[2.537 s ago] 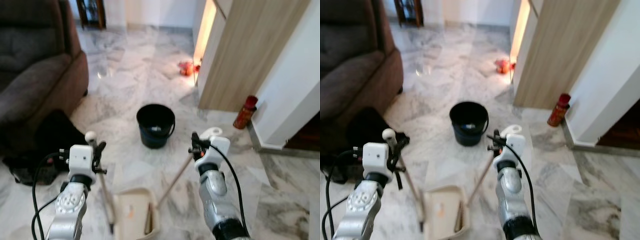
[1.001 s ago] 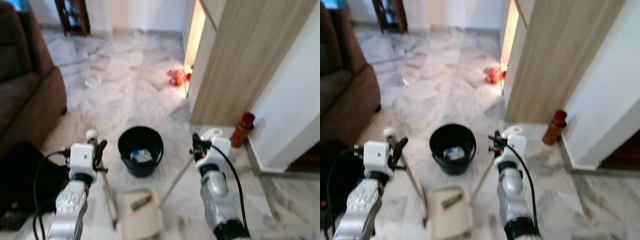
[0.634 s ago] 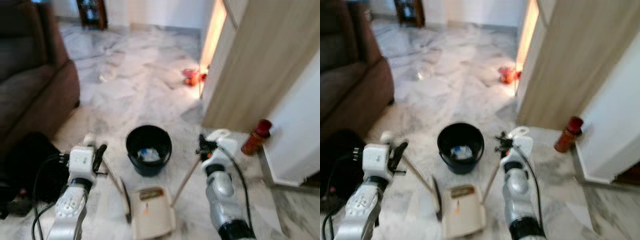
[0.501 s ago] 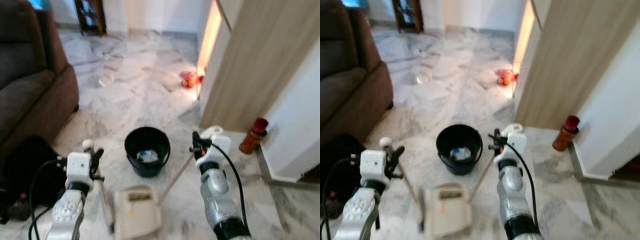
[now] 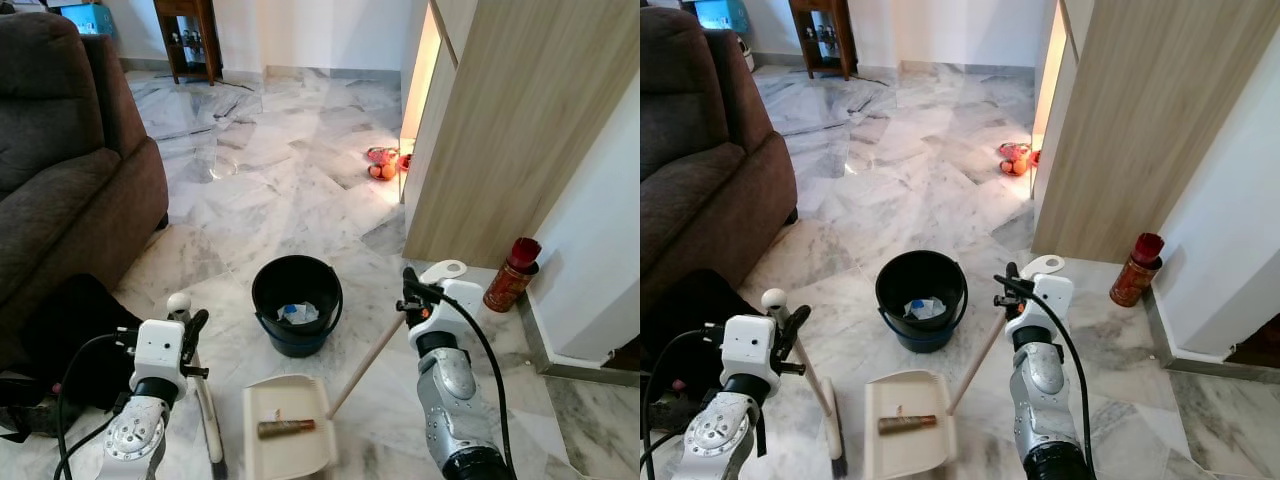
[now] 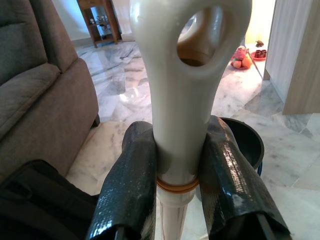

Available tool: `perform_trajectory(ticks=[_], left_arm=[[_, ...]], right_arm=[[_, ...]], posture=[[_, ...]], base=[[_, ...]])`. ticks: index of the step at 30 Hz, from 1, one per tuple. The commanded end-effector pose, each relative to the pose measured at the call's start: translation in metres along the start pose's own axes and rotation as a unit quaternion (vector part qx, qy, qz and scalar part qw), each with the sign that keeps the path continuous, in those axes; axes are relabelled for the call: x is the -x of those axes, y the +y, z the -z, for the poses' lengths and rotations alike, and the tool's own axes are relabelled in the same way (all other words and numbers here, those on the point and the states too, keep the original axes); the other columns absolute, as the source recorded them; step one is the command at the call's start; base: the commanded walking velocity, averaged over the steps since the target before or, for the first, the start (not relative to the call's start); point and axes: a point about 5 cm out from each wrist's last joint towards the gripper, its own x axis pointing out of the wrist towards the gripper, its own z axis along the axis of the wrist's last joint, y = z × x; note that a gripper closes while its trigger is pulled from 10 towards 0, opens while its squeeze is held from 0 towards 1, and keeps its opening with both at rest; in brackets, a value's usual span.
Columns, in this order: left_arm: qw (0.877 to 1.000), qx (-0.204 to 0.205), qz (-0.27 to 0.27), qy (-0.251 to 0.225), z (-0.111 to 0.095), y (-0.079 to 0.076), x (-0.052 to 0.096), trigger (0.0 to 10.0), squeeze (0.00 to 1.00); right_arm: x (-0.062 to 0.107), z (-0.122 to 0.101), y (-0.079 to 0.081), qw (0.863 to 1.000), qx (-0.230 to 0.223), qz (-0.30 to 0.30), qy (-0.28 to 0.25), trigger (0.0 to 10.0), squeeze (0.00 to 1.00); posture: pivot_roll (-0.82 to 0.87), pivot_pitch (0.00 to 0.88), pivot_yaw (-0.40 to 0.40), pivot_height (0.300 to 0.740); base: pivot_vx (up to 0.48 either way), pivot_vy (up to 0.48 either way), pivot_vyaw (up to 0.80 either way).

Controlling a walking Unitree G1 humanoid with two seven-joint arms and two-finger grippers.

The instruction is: Sweep floor

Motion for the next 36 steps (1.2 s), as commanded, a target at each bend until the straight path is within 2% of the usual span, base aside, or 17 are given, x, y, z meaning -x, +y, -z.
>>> perform_trajectory(ticks=[1,12,18,20,24,25,36], left_arm=[[1.0,-0.02,0.002,-0.011,-0.002,0.002,0.001,10.0,0.0],[1.0,-0.018,0.002,-0.012,-0.001,0.001,-0.001,10.0,0.0],[1.0,-0.016,0.004,-0.012,-0.001,-0.002,-0.002,10.0,0.0],[1.0,-0.014,0.007,-0.012,-0.001,-0.003,-0.003,10.0,0.0],[1.0,-0.014,0.008,-0.012,-0.001,-0.004,-0.003,10.0,0.0],[1.0,-0.013,0.01,-0.015,-0.001,-0.005,-0.004,10.0,0.0],[1.0,-0.016,0.016,-0.014,0.0,-0.007,-0.005,10.0,0.0]], right_arm=[[-0.003,-0.014,0.006,0.999,-0.009,-0.009,-0.031,10.0,0.0],[0.001,-0.042,0.005,0.997,-0.008,-0.015,-0.072,10.0,0.0],[0.01,-0.047,-0.002,0.997,0.006,-0.016,-0.069,10.0,0.0],[0.018,-0.048,-0.007,0.998,0.017,-0.015,-0.063,10.0,0.0],[0.02,-0.048,-0.008,0.998,0.022,-0.016,-0.062,10.0,0.0],[0.025,-0.055,-0.006,0.997,0.026,-0.019,-0.066,10.0,0.0],[0.028,-0.097,0.007,0.992,0.013,-0.027,-0.125,10.0,0.0]], posture=[[0.19,0.031,0.003,0.74],[0.2,0.039,0.002,0.74],[0.19,0.036,0.0,0.74],[0.18,0.033,0.002,0.74],[0.18,0.03,0.003,0.74],[0.18,0.028,0.005,0.74],[0.18,0.013,0.01,0.74]], base=[[0.0,0.0,0.0],[0.0,0.0,0.0],[0.0,0.0,0.0],[0.0,0.0,0.0],[0.0,0.0,0.0],[0.0,0.0,0.0],[0.0,0.0,0.0]])
